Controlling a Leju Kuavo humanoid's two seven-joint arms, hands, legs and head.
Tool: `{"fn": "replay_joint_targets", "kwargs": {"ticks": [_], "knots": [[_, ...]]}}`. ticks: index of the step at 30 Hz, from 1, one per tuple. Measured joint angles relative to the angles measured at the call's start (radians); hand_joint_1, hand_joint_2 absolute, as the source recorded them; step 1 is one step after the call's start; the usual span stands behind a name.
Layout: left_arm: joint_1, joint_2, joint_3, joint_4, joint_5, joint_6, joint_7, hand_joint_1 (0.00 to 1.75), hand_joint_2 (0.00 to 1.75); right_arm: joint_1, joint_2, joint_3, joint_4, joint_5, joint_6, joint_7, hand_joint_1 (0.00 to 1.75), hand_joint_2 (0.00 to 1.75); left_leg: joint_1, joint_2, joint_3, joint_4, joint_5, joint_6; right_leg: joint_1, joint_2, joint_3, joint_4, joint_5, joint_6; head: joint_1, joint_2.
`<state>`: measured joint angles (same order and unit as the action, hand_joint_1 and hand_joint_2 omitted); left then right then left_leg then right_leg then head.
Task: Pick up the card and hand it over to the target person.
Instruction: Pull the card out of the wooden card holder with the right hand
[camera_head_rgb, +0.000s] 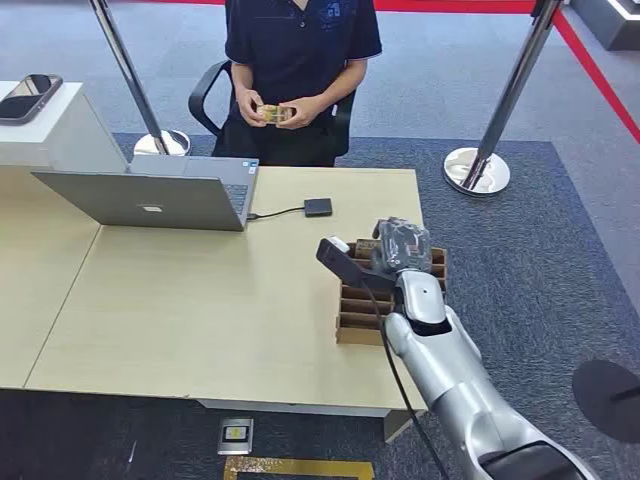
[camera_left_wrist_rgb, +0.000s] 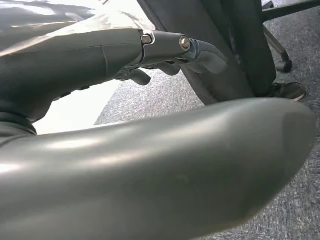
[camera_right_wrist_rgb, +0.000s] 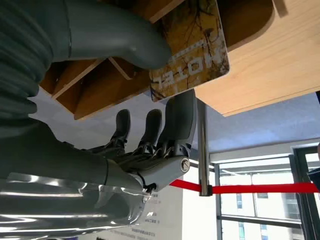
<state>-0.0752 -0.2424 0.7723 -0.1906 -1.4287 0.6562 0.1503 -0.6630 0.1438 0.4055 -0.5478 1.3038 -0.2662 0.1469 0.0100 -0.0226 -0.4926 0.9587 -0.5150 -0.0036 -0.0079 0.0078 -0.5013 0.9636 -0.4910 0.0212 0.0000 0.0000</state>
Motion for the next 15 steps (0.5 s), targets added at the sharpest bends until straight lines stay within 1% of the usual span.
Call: {"fn": "replay_joint_targets", "kwargs": {"ticks": [5,10,15], "knots": [[0.0,0.001,0.001,0.0,-0.001,0.0,-0.001,0.0,0.0,-0.003,-0.003,-0.007,-0.008,-0.001,0.001,-0.002,0.93,1.75,0.0,0.0,0.0,0.0,0.0,0.0,0.0,0.0,0.0,0.0,0.0,0.0,0.0,0.0],[0.0,0.006,0.001,-0.001,-0.003,0.001,0.008,0.0,0.0,-0.005,0.001,-0.01,-0.008,-0.002,0.014,-0.01,0.99,1.75,0.0,0.001,0.0,0.0,0.0,0.0,0.0,0.001,-0.001,0.0,0.0,0.0,0.0,0.0],[0.0,0.004,0.006,-0.001,0.0,0.002,0.014,0.0,0.0,-0.011,0.016,-0.011,0.002,0.0,0.014,-0.018,0.98,1.75,0.0,0.002,0.0,0.0,0.0,0.0,0.0,0.001,-0.001,0.0,0.0,0.0,0.0,0.0]]}}
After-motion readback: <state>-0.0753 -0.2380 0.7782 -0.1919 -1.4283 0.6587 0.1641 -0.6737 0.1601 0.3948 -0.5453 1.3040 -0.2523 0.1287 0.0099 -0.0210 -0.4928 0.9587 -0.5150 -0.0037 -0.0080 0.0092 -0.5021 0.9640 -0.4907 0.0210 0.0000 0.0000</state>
